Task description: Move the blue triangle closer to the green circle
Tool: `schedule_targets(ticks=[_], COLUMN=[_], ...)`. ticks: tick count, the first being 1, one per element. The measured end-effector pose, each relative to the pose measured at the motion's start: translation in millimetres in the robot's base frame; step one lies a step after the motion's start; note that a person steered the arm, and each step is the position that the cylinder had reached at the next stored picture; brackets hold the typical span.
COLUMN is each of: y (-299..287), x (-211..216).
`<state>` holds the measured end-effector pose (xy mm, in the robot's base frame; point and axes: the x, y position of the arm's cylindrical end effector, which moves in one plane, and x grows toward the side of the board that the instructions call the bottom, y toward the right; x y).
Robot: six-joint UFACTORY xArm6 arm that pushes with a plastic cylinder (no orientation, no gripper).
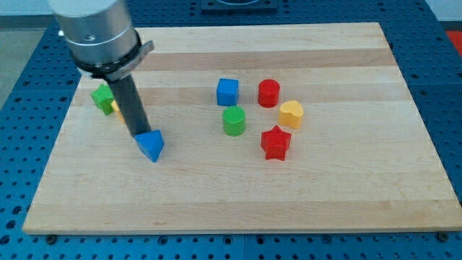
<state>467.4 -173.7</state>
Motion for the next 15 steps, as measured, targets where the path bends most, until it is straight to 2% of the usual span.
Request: schedule_targets(ticks=[2,3,7,10,12,13,15], y=[-20,-19,19,71,80,80,81], x=[31,33,15,36,46,68,67])
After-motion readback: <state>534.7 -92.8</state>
